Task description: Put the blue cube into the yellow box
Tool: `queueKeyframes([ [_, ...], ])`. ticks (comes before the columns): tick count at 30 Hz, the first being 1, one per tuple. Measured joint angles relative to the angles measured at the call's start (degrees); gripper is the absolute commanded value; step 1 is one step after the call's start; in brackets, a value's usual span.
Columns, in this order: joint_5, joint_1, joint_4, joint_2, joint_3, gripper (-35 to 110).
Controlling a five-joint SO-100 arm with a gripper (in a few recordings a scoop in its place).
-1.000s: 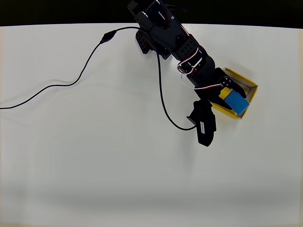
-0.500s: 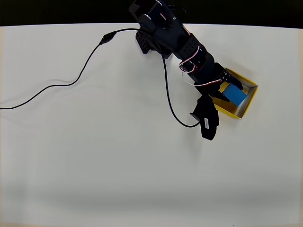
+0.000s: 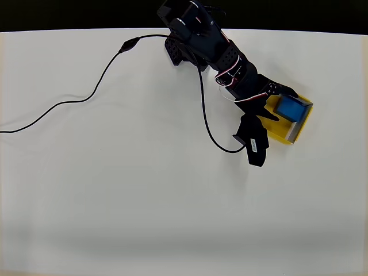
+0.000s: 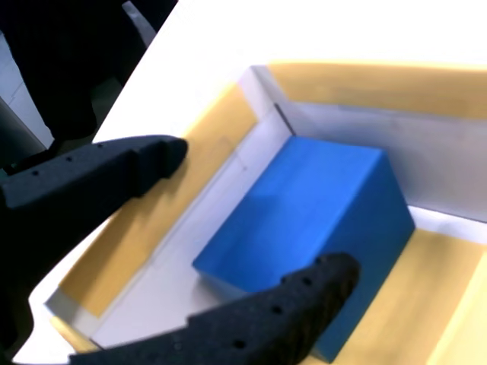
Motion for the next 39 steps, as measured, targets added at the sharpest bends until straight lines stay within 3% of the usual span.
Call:
queueKeyframes([
  [6,-3.43,3.34,2.46,0.35,-3.25,29],
  [16,-3.78,10.28,18.72,5.8,-18.98,18],
  [22,-1.32,21.53,29.44,7.82,-23.73,15],
  [31,-3.52,42.28,32.26,14.5,-21.09,14],
  [39,-5.19,50.62,36.21,29.88,-5.8,14],
])
